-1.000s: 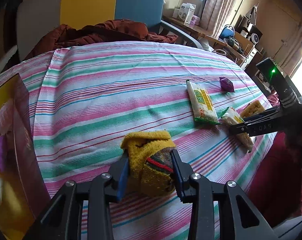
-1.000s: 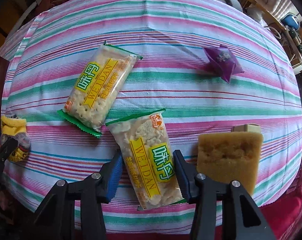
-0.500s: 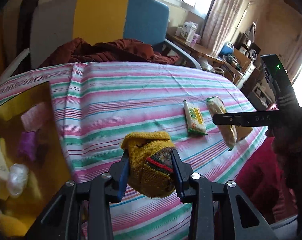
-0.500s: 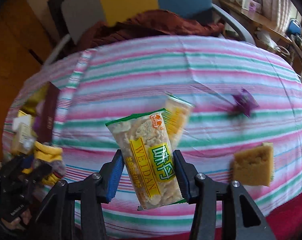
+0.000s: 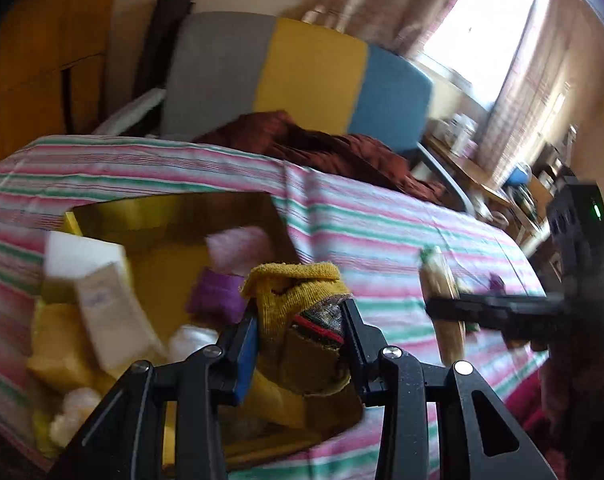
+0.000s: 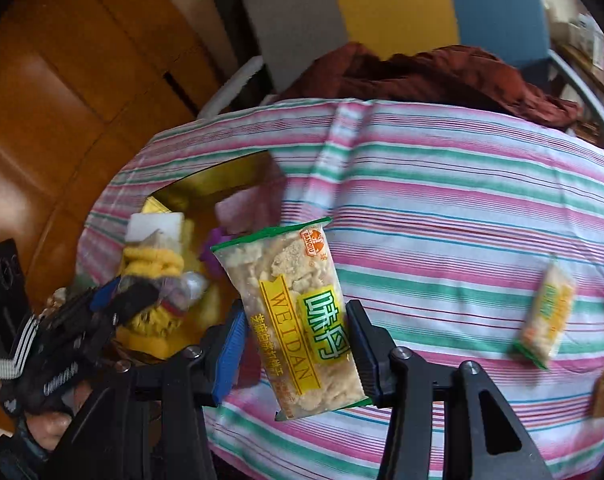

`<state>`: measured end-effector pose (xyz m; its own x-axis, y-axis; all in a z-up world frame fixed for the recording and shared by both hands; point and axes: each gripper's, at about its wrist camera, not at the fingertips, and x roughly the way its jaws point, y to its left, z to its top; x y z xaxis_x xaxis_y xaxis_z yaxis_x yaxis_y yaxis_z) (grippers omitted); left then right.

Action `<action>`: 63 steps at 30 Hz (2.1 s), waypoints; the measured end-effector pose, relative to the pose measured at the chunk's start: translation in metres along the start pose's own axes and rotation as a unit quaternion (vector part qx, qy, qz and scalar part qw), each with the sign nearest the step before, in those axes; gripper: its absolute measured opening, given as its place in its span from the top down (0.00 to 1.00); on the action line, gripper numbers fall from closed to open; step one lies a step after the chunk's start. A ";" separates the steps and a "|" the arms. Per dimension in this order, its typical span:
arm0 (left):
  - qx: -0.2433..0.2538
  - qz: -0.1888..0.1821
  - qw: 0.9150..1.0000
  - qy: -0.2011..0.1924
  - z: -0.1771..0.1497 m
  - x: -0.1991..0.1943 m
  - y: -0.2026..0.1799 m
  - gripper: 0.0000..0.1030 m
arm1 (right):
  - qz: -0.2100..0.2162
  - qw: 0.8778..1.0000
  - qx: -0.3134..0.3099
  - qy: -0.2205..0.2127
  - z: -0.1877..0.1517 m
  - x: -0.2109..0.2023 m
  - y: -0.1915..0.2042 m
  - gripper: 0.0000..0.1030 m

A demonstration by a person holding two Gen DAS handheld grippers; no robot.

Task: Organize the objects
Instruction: 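Carry the knit pouch and cracker packet over the gold box and release, then move both tools back toward the sponge and remaining packet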

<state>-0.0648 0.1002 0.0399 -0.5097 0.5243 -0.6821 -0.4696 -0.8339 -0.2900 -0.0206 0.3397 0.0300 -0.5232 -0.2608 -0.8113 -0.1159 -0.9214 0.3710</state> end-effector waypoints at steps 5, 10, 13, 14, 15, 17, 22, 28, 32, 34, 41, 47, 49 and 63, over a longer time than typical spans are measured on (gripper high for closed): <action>-0.026 0.029 0.999 -0.020 0.011 -0.011 0.034 0.62 | 0.027 1.000 -0.011 0.012 0.004 0.023 0.026 0.52; -0.033 0.055 0.998 -0.027 0.021 -0.007 0.051 0.62 | 0.050 0.998 -0.014 0.022 0.004 0.036 0.044 0.52; -0.032 0.066 0.997 -0.029 0.025 -0.005 0.059 0.62 | 0.065 0.998 -0.015 0.023 0.003 0.042 0.054 0.52; -0.032 0.069 0.997 -0.029 0.027 -0.003 0.060 0.62 | 0.072 0.997 -0.013 0.024 0.003 0.045 0.058 0.52; -0.032 0.072 0.996 -0.030 0.029 -0.002 0.062 0.62 | 0.079 0.996 -0.009 0.026 0.003 0.047 0.059 0.52; -0.037 0.075 0.996 -0.030 0.035 0.001 0.066 0.62 | 0.095 0.995 -0.006 0.032 0.002 0.053 0.065 0.52; -0.044 0.078 0.996 -0.026 0.048 0.012 0.077 0.59 | 0.088 0.995 -0.017 0.045 -0.004 0.070 0.080 0.52; -0.044 0.096 0.994 -0.026 0.056 0.026 0.081 0.22 | 0.055 0.996 -0.031 0.058 -0.012 0.086 0.086 0.50; -0.054 0.106 0.992 -0.031 0.051 0.025 0.086 0.22 | 0.051 0.996 -0.035 0.059 -0.018 0.087 0.083 0.50; -0.057 0.113 0.991 -0.034 0.044 0.021 0.087 0.22 | 0.046 0.996 -0.037 0.060 -0.020 0.087 0.083 0.50; -0.048 0.142 0.988 -0.046 0.020 0.003 0.080 0.22 | 0.029 0.998 -0.031 0.046 -0.026 0.081 0.075 0.50; -0.031 0.125 0.990 -0.049 0.009 -0.003 0.058 0.21 | 0.006 0.999 -0.027 0.028 -0.027 0.067 0.068 0.50; -0.023 0.116 0.992 -0.049 0.007 -0.004 0.051 0.21 | 0.003 0.999 -0.022 0.025 -0.028 0.064 0.064 0.50; 0.034 0.053 0.997 -0.040 0.000 -0.003 -0.015 0.21 | -0.042 0.997 0.057 -0.017 -0.043 0.019 -0.008 0.49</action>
<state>-0.0562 0.1110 0.0466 -0.6137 0.4491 -0.6494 -0.4572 -0.8727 -0.1714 0.0068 0.3296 -0.0074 -0.5355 -0.1734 -0.8265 -0.2543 -0.9002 0.3536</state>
